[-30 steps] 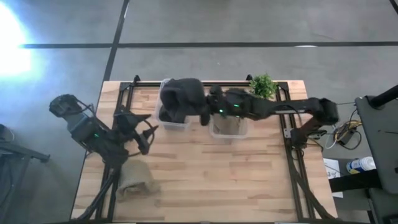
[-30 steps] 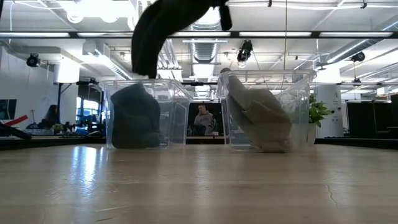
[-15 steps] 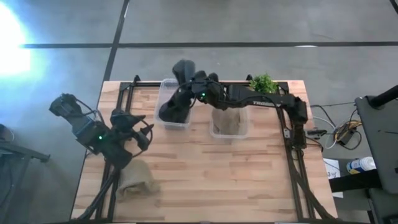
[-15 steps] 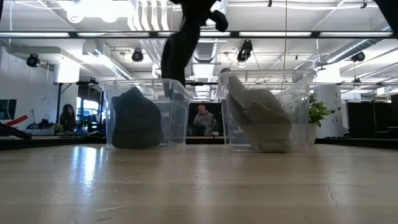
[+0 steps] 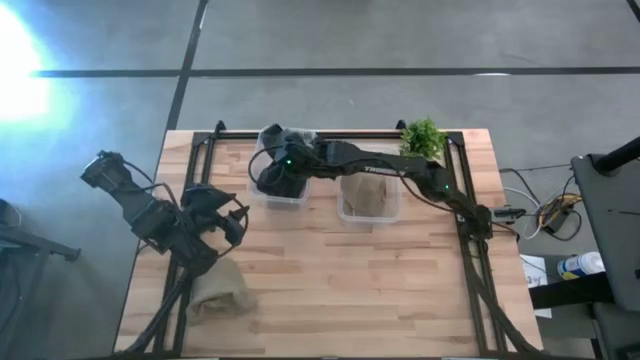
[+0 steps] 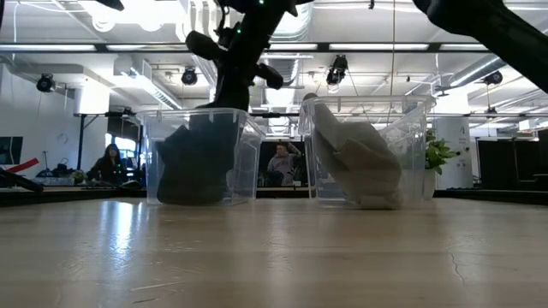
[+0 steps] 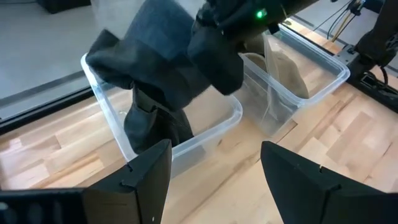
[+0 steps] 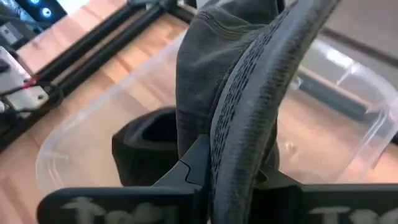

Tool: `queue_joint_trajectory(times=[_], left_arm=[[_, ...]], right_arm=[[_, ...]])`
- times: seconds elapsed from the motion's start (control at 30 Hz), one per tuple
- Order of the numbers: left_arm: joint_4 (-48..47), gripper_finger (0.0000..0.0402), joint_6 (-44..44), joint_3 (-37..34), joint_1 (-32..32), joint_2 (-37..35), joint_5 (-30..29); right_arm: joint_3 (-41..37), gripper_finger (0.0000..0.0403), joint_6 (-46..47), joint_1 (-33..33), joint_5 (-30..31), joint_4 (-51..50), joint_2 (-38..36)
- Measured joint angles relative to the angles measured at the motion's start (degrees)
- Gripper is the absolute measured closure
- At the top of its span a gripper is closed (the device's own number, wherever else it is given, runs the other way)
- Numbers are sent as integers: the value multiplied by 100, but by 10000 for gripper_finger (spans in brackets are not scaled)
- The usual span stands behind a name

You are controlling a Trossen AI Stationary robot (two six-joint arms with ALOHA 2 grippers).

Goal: Pick & Place hat
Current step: Put the black cap into the left transparent bin

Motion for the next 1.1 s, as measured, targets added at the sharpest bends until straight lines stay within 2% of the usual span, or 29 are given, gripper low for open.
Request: queue_joint_trajectory(times=[0.27,0.4,0.67,0.87,1.1], left_arm=[[74,161,20,0,-31,49,79],[107,161,34,-4,-62,62,337],[178,161,22,-4,-109,66,1173],[317,161,166,-10,-135,75,2012],[329,161,361,-74,-278,228,3119]], right_arm=[[-52,380,133,-34,-759,-75,498],[-44,375,106,-42,-1181,-9,624],[-12,291,72,-37,-1361,-37,570],[30,225,-399,24,-1557,-2,221],[32,194,-1004,152,-1571,125,-201]])
